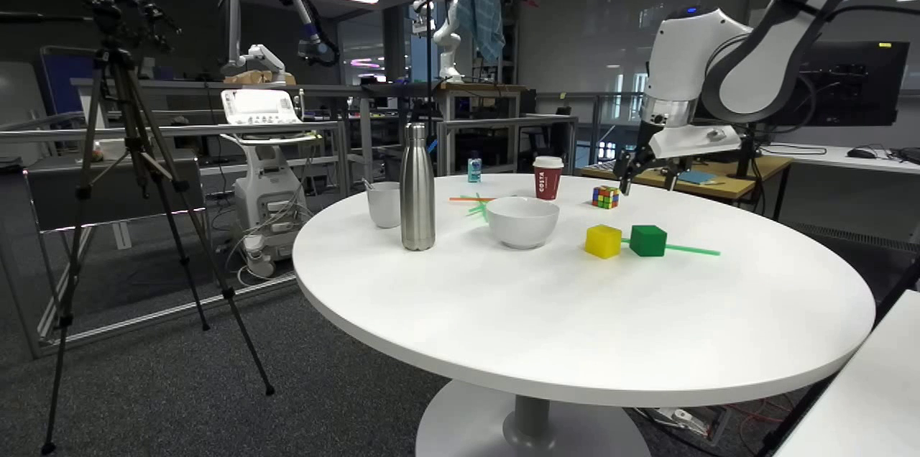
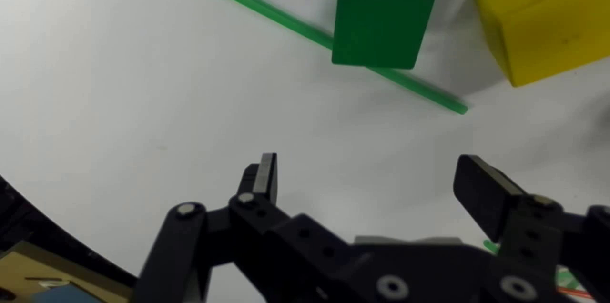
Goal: Take the green block and put it on the table
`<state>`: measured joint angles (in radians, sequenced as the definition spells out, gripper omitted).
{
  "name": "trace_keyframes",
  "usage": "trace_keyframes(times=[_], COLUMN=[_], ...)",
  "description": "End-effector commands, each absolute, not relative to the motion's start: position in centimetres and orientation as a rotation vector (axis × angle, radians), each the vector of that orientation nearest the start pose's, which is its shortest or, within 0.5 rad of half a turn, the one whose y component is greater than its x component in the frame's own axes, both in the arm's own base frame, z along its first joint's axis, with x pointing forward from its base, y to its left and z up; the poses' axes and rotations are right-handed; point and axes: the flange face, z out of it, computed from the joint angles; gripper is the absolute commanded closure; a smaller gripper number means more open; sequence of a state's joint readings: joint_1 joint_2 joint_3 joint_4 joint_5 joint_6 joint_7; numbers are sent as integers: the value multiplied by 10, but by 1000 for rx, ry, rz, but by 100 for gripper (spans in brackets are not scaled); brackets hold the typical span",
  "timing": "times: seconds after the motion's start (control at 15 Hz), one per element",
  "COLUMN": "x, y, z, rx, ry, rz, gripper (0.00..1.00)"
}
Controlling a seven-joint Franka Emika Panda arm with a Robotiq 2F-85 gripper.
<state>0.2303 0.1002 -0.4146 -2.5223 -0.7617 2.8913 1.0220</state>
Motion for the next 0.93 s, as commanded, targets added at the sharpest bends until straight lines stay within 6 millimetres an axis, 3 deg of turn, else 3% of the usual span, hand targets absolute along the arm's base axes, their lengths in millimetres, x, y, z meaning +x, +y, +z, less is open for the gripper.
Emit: trace_keyframes(times=[0.0, 0.53, 0.6, 0.87], x=[460, 440, 452, 450], y=[-43, -32, -35, -34], z=[287, 306, 299, 298], rx=[-3171, -3127, -3131, -3131], ry=[812, 862, 833, 836], rz=[-729, -889, -862, -856], gripper=[0, 0, 0, 0])
